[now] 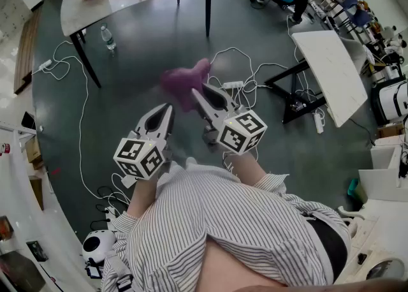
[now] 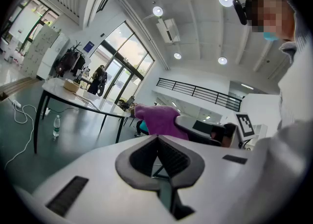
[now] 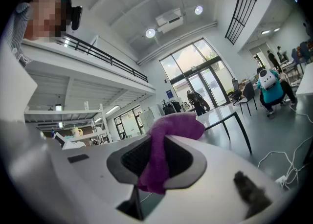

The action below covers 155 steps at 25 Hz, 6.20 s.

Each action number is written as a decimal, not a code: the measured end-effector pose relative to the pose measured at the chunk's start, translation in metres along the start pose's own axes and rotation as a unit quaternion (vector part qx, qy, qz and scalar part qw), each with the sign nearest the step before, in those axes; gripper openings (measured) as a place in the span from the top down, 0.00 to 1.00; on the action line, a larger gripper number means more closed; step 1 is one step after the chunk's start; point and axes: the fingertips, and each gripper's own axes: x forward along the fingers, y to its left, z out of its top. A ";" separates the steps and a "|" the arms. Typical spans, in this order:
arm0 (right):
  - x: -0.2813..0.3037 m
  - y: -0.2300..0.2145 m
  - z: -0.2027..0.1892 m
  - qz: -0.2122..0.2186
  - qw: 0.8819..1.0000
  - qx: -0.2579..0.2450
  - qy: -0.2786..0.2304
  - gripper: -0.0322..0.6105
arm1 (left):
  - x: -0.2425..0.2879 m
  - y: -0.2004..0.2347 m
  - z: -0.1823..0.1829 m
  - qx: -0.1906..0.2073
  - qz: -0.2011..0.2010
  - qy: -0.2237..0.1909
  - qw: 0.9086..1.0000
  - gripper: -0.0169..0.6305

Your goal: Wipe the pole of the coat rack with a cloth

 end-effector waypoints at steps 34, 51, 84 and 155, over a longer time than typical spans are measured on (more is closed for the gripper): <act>-0.005 -0.057 -0.002 0.020 0.999 -0.001 0.033 0.82 | 0.048 0.021 0.005 -0.020 0.061 -0.043 0.997 0.96; 0.114 -0.123 0.012 0.005 0.999 0.018 0.034 0.82 | 0.127 0.117 0.036 -0.026 0.060 0.004 0.998 0.96; 0.410 -0.236 0.051 -0.024 0.998 -0.002 0.060 0.82 | 0.279 0.362 0.171 -0.018 0.035 0.032 0.999 0.96; 0.699 -0.448 0.134 -0.118 0.990 0.032 0.073 0.82 | 0.528 0.613 0.312 -0.006 -0.012 0.148 0.989 0.96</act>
